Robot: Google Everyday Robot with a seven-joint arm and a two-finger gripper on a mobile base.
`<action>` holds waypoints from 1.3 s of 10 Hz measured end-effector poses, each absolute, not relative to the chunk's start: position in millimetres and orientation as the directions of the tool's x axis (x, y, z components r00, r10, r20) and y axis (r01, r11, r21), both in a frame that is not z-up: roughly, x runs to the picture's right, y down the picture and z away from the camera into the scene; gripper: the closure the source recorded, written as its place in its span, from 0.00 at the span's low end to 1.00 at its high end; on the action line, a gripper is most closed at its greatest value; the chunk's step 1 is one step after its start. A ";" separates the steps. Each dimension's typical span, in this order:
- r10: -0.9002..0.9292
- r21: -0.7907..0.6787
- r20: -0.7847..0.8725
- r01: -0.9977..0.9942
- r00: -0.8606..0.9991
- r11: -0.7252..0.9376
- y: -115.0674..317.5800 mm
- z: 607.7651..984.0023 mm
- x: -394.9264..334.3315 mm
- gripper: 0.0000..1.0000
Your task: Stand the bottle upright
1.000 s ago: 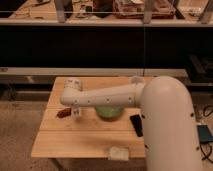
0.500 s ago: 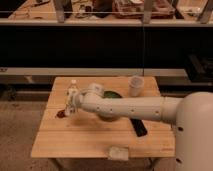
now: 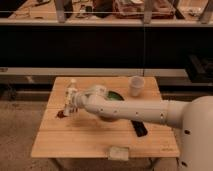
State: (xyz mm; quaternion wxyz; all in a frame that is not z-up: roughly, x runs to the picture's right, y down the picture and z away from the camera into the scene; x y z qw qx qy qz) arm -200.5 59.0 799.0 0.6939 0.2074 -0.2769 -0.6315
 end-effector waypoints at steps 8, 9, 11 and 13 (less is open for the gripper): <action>-0.979 0.685 -0.056 0.706 -0.198 -0.182 90.0 784.6 -216.2 1.00; -0.979 0.687 -0.066 0.702 -0.195 -0.187 88.3 784.1 -216.0 1.00; -0.973 0.711 -0.135 0.666 -0.187 -0.227 79.8 773.7 -220.9 1.00; -0.952 0.754 -0.236 0.581 -0.194 -0.305 81.6 753.5 -233.4 1.00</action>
